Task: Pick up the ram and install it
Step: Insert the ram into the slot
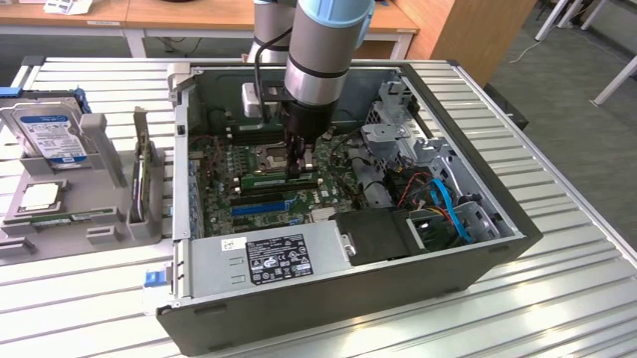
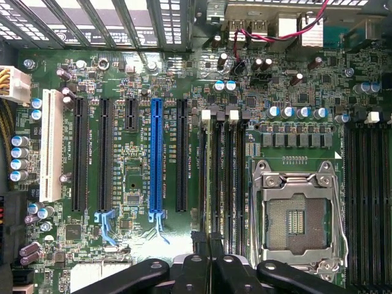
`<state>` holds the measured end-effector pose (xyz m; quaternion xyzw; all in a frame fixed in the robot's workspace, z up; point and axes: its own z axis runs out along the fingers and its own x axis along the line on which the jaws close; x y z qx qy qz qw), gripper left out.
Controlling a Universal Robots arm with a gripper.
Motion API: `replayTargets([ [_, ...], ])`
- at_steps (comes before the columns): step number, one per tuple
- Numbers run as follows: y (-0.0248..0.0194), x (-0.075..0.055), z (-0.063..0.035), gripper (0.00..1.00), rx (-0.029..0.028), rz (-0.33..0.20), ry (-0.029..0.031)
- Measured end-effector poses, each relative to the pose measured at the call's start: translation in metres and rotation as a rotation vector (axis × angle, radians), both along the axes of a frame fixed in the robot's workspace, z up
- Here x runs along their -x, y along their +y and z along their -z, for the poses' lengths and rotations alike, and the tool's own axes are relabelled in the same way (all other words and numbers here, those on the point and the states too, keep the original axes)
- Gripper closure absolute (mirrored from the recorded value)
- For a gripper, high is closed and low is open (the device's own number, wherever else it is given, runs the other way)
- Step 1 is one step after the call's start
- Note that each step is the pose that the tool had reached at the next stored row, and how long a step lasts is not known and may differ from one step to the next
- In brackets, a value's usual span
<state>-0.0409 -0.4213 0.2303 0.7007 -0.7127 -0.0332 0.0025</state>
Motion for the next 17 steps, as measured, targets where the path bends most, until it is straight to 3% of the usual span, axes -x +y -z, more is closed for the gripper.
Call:
replayTargets([
  [17, -0.0003, 0.0000, -0.0007, 0.88, 0.0001, -0.005, 0.0001],
])
